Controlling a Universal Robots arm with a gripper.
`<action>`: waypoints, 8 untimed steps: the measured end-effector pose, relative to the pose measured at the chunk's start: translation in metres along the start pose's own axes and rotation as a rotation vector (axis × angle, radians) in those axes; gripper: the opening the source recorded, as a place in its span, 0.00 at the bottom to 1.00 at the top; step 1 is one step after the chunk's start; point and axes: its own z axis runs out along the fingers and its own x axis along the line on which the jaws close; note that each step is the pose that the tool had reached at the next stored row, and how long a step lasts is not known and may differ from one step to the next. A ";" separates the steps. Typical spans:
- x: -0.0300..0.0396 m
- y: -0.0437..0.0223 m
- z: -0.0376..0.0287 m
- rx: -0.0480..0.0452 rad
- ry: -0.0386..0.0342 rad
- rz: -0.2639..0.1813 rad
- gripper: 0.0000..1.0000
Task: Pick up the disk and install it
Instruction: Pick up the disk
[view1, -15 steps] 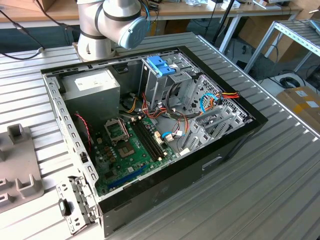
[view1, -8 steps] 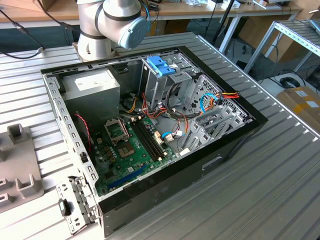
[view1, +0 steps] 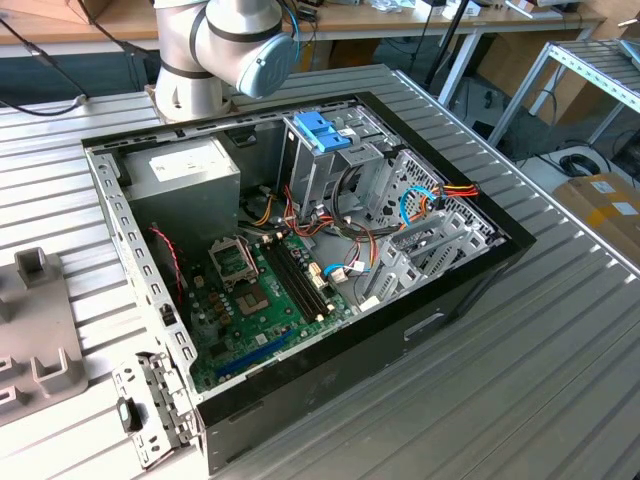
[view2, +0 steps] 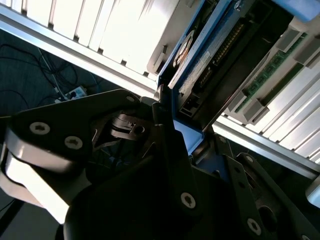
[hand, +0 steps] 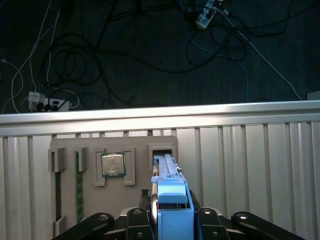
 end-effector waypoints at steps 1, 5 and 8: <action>0.0000 0.0000 -0.0005 0.0001 0.0000 0.000 0.37; -0.0001 0.0001 -0.0030 0.0001 0.0000 0.000 0.37; -0.0001 0.0002 -0.0040 0.0003 -0.0001 0.000 0.37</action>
